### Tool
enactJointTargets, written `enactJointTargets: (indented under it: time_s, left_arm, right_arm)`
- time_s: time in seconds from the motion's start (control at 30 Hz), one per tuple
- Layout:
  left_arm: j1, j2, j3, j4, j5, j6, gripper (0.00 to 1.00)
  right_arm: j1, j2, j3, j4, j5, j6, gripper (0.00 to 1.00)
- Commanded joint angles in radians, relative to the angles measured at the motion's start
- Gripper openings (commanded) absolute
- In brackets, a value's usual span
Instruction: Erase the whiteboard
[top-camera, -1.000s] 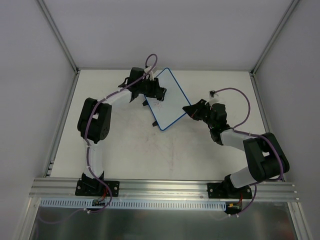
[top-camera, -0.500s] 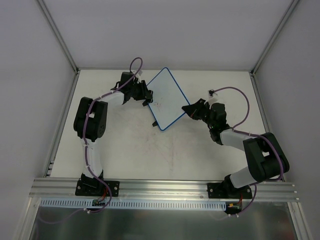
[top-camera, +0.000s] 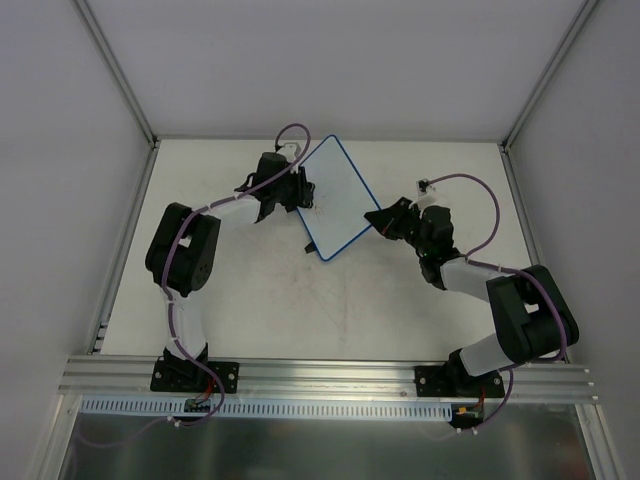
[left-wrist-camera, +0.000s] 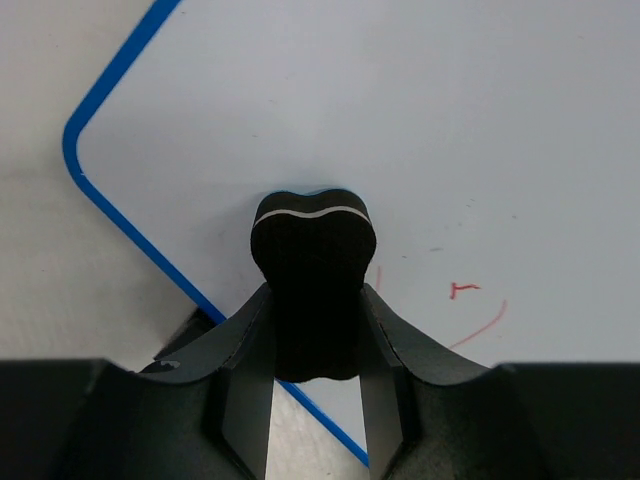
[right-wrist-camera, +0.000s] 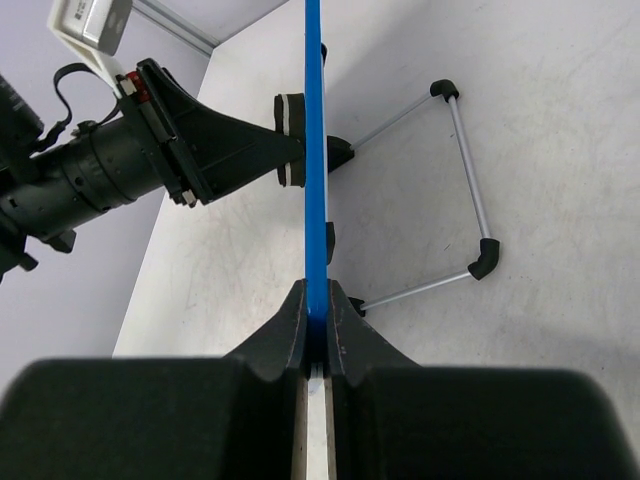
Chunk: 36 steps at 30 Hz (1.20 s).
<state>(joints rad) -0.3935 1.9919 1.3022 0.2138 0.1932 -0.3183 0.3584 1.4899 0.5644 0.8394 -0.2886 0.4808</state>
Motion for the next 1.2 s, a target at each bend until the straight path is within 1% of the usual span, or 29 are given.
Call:
enactJointTargets:
  time_s: [0.0,0.1,0.2,0.23,0.3,0.53,0.57,0.73,0.8,0.87,1.03,1.1,1.17]
  left_arm:
    - [-0.114,-0.036,-0.049,0.058,0.049,0.025,0.0]
    - [-0.153,-0.039,-0.053,0.078,0.063,0.048,0.0]
    - [-0.168,-0.039,-0.055,0.102,0.144,0.071,0.0]
    - [-0.169,-0.035,-0.052,0.108,0.217,0.084,0.0]
    - [-0.179,-0.028,-0.047,0.114,0.264,0.1,0.0]
    - [-0.245,-0.042,-0.035,0.092,0.365,0.255,0.0]
    - [-0.251,-0.044,-0.032,0.085,0.388,0.268,0.0]
    - [-0.28,-0.025,0.011,0.021,0.408,0.309,0.0]
    - [-0.281,-0.024,0.012,0.016,0.407,0.309,0.0]
    - [-0.283,-0.022,0.014,0.015,0.373,0.309,0.0]
    - [-0.281,-0.012,0.011,-0.013,0.238,0.254,0.0]
    - [-0.275,-0.016,0.005,-0.013,0.16,0.225,0.0]
    - [-0.252,-0.018,-0.003,-0.014,0.115,0.188,0.0]
  right_arm:
    - [0.008,0.017,0.025,0.007,-0.015,-0.073,0.0]
    - [0.007,0.018,0.025,0.007,-0.015,-0.071,0.0]
    - [0.004,0.018,0.025,0.007,-0.018,-0.07,0.0]
    - [0.005,0.018,0.025,0.007,-0.018,-0.07,0.0]
    - [0.004,0.02,0.026,0.007,-0.021,-0.068,0.0]
    - [0.004,0.021,0.028,0.007,-0.021,-0.068,0.0]
    - [0.004,0.023,0.028,0.007,-0.023,-0.07,0.0]
    - [0.004,0.023,0.028,0.007,-0.023,-0.067,0.0]
    - [0.004,0.023,0.028,0.007,-0.023,-0.068,0.0]
    - [0.004,0.023,0.028,0.007,-0.023,-0.067,0.0]
    - [0.004,0.023,0.028,0.007,-0.023,-0.067,0.0]
    - [0.004,0.023,0.028,0.007,-0.024,-0.067,0.0]
    - [0.004,0.023,0.028,0.007,-0.024,-0.065,0.0]
